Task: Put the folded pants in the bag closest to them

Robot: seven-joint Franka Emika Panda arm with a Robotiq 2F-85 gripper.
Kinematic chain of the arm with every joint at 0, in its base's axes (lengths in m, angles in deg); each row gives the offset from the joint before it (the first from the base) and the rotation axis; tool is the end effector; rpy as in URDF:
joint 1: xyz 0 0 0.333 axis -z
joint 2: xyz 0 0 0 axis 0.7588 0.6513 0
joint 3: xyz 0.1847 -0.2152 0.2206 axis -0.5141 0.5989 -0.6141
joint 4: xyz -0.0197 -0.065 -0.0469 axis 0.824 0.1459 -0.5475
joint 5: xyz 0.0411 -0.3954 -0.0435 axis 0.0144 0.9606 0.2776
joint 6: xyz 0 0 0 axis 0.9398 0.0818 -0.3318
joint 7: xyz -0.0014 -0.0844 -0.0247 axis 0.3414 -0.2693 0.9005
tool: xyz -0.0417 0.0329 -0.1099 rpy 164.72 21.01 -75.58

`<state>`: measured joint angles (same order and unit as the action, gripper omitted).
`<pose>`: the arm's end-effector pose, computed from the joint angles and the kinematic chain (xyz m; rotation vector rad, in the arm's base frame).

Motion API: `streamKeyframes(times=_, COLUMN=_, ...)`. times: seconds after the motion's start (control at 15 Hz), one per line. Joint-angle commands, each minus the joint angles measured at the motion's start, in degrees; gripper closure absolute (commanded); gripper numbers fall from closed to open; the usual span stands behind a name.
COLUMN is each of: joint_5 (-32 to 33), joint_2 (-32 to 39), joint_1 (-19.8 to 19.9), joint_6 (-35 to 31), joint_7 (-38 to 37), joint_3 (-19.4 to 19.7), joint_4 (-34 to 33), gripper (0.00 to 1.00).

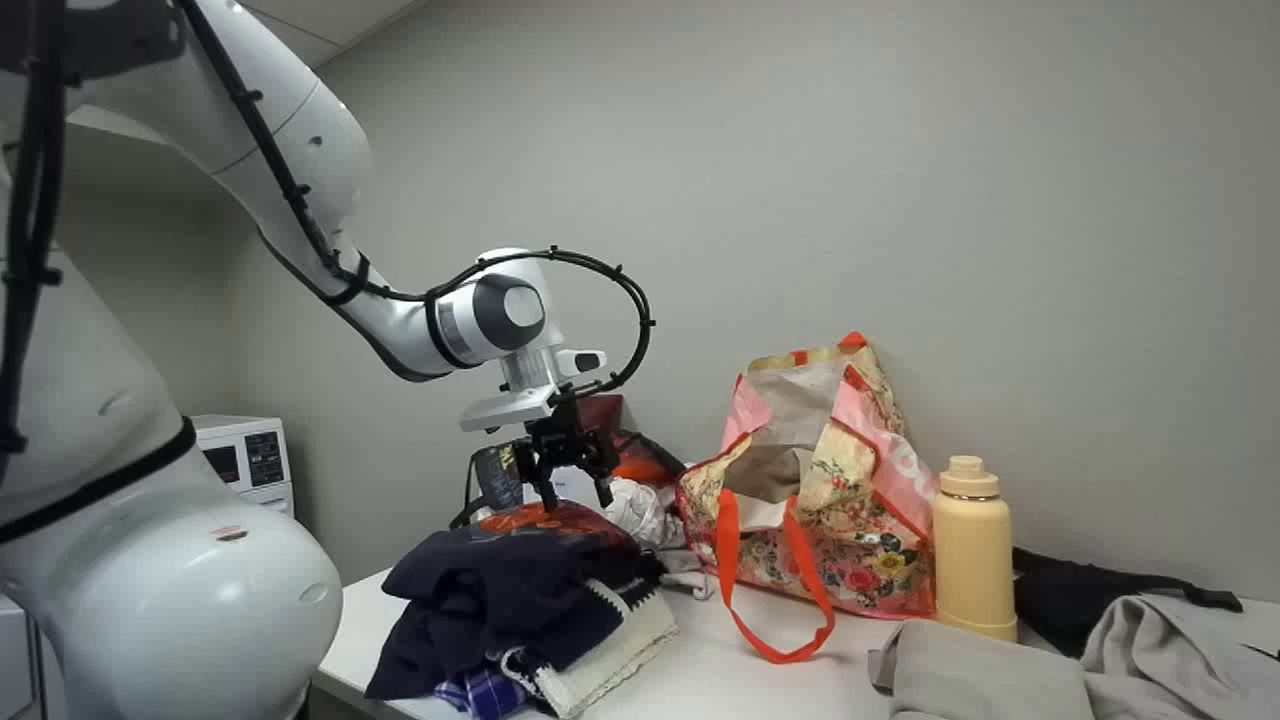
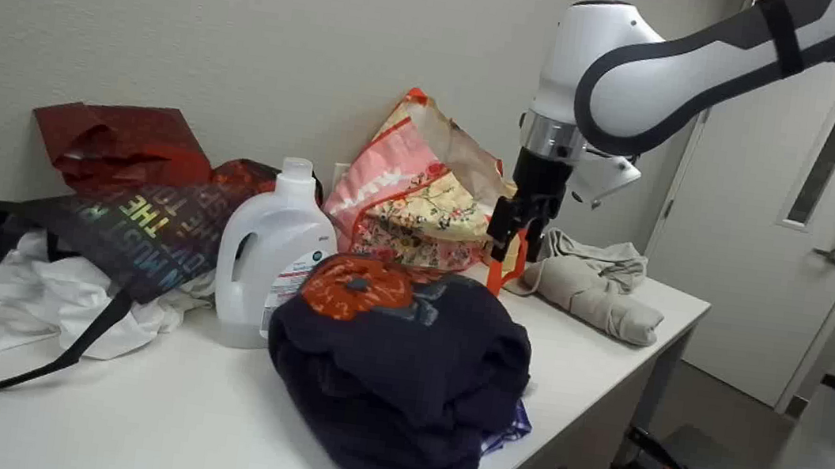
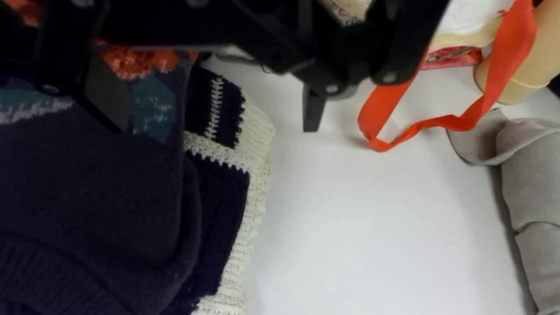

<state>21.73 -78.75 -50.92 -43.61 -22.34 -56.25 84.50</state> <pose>0.3784 0.0902 0.4274 2.9523 0.2719 0.2586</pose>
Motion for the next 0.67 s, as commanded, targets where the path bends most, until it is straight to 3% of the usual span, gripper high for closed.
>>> streamKeyframes(times=0.0, joint_5=0.6, joint_2=0.1, joint_1=-1.1, joint_6=0.2, joint_7=-0.5, joint_3=1.1, joint_4=-0.1, gripper=0.00)
streamKeyframes(times=0.2, joint_5=6.2, joint_2=-1.1, joint_1=2.5, joint_6=1.3, joint_7=-0.7, joint_3=2.1, joint_4=0.3, gripper=0.00)
streamKeyframes(times=0.6, joint_5=24.3, joint_2=0.4, joint_1=12.7, joint_6=-0.4, joint_7=-2.0, joint_3=6.8, joint_4=0.2, gripper=0.00)
